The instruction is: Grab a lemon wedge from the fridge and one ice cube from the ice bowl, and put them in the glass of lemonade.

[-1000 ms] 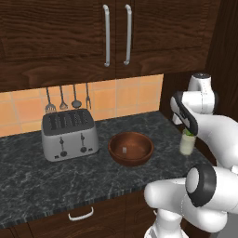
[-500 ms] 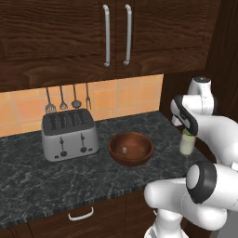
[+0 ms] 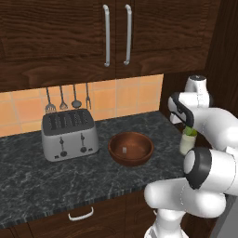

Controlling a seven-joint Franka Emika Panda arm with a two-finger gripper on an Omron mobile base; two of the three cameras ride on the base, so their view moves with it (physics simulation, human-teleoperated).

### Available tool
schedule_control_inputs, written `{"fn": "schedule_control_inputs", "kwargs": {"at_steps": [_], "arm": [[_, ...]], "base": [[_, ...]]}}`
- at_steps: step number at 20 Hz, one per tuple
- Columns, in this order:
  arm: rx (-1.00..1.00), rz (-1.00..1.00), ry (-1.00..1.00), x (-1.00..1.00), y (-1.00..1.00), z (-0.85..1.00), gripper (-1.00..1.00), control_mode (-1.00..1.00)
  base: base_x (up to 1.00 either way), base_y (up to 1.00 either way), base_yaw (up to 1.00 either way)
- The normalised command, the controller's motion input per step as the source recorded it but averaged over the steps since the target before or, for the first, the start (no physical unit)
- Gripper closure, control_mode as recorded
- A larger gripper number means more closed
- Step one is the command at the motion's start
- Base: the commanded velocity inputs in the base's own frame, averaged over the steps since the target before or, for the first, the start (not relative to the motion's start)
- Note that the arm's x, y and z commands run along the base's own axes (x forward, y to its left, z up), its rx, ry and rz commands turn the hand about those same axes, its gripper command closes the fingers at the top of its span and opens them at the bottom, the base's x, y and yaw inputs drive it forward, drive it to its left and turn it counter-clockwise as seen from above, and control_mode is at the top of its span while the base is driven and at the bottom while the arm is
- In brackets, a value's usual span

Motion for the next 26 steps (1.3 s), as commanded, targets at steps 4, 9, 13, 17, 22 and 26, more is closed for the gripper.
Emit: {"fn": "schedule_control_inputs", "kwargs": {"at_steps": [4,9,13,17,22,26], "arm": [[0.0,0.0,0.0,0.1,-0.05,-0.05,1.0,-1.0],[0.0,0.0,0.0,0.29,-0.18,0.0,1.0,-1.0],[0.0,0.0,0.0,0.1,-0.11,-0.09,1.0,-1.0],[0.0,0.0,0.0,-0.01,0.04,-0.11,1.0,-1.0],[0.0,0.0,0.0,-0.09,0.01,-0.11,1.0,-1.0],[0.0,0.0,0.0,0.0,0.0,0.0,1.0,-1.0]], "base": [[0.0,0.0,0.0],[0.0,0.0,0.0],[0.0,0.0,0.0],[0.0,0.0,0.0],[0.0,0.0,0.0],[0.0,0.0,0.0]]}}
